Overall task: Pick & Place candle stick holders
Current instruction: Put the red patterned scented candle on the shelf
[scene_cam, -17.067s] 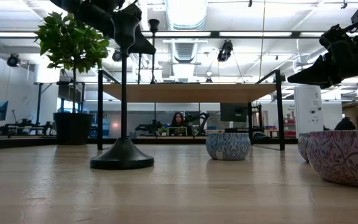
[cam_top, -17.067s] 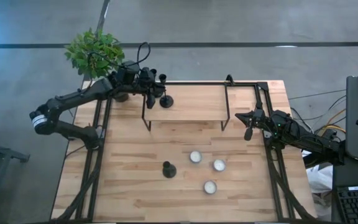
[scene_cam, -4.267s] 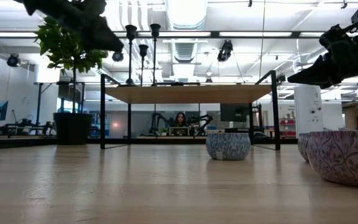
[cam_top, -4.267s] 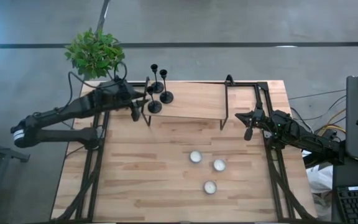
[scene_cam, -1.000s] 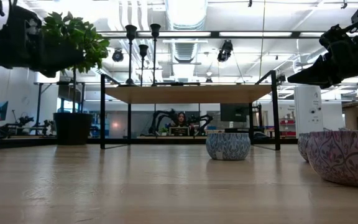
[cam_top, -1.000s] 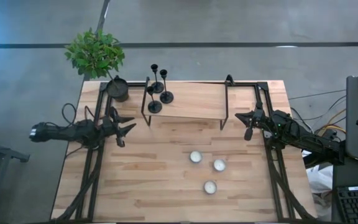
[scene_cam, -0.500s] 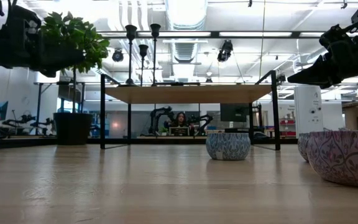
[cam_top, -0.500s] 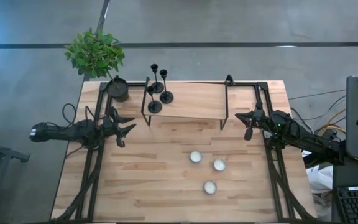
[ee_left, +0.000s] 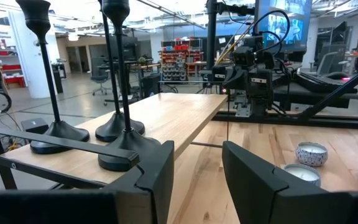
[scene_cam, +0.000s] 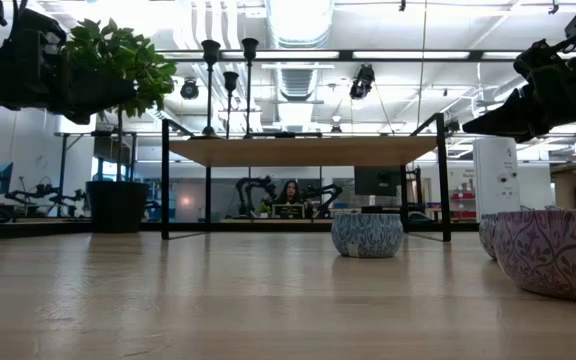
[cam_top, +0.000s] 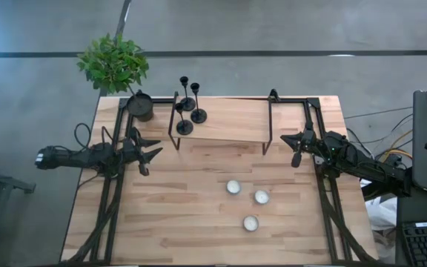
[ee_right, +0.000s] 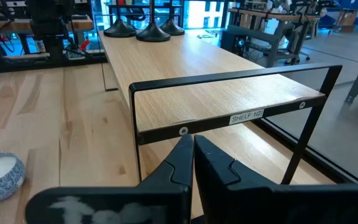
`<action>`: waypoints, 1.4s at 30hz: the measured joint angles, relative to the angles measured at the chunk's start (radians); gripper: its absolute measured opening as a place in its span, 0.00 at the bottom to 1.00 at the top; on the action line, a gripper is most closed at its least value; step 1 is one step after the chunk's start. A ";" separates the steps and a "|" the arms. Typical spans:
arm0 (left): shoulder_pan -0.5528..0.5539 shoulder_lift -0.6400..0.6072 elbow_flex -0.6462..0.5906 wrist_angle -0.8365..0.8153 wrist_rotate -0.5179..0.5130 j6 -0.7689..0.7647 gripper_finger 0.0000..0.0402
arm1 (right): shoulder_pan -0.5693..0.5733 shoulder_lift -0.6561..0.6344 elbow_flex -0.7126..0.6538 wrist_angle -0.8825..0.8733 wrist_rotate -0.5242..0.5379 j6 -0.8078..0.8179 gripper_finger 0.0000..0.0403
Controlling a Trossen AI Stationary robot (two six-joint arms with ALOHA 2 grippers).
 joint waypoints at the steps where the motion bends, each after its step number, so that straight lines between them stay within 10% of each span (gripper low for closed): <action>1: 0.000 0.000 0.000 0.000 0.000 0.000 0.35 | 0.000 0.000 0.000 0.000 0.000 0.000 0.02; 12: 0.000 0.000 0.000 0.000 -0.001 0.000 0.35 | 0.000 0.000 0.000 0.000 0.000 -0.003 0.02; 23: -0.001 0.000 0.000 -0.001 -0.001 0.000 0.35 | -0.002 0.008 0.000 0.110 0.017 -0.404 0.02; 36: 0.000 0.000 0.000 -0.001 -0.001 0.000 0.35 | -0.002 0.043 0.000 0.834 0.142 0.586 0.02; 42: 0.000 0.000 0.000 -0.001 -0.001 0.000 0.35 | -0.002 0.082 0.085 0.703 -0.015 0.690 0.02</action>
